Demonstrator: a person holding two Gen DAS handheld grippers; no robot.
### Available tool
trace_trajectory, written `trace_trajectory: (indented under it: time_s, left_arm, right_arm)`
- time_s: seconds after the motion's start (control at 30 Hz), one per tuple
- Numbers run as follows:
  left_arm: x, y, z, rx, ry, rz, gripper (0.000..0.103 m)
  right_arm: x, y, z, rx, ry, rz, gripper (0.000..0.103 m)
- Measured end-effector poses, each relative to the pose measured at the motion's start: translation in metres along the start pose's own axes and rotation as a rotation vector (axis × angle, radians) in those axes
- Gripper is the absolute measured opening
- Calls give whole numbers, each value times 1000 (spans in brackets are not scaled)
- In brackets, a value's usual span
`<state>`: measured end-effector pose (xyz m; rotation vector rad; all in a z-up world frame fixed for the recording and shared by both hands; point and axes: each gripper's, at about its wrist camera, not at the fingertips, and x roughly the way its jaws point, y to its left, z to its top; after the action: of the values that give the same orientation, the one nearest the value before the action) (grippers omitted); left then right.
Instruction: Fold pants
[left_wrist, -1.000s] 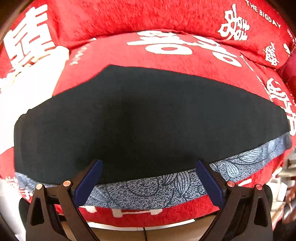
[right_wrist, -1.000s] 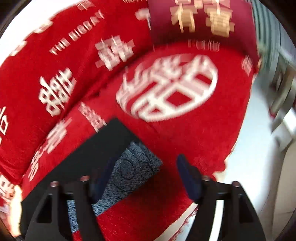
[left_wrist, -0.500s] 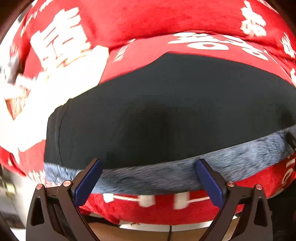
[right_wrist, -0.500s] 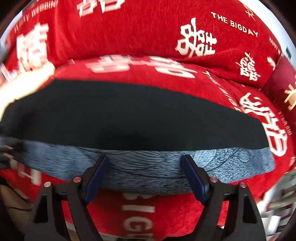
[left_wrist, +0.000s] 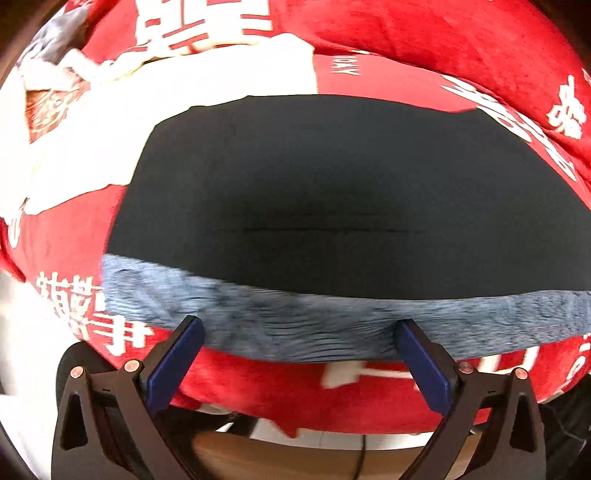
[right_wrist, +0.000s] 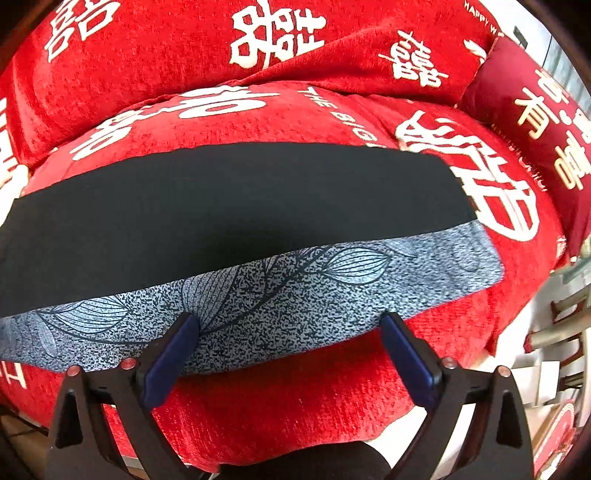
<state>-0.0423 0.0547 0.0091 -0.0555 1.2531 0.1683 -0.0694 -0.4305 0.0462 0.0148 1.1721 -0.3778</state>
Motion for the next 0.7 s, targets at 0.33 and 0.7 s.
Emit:
trace_trajectory:
  time_s: [0.33, 0.7]
  left_arm:
    - [-24, 68, 3, -175, -14, -54, 103]
    - [7, -29, 129, -138, 1, -69, 103]
  right_arm:
    - [-43, 47, 17, -51, -139, 28, 99]
    - [-13, 248, 96, -67, -83, 274, 99]
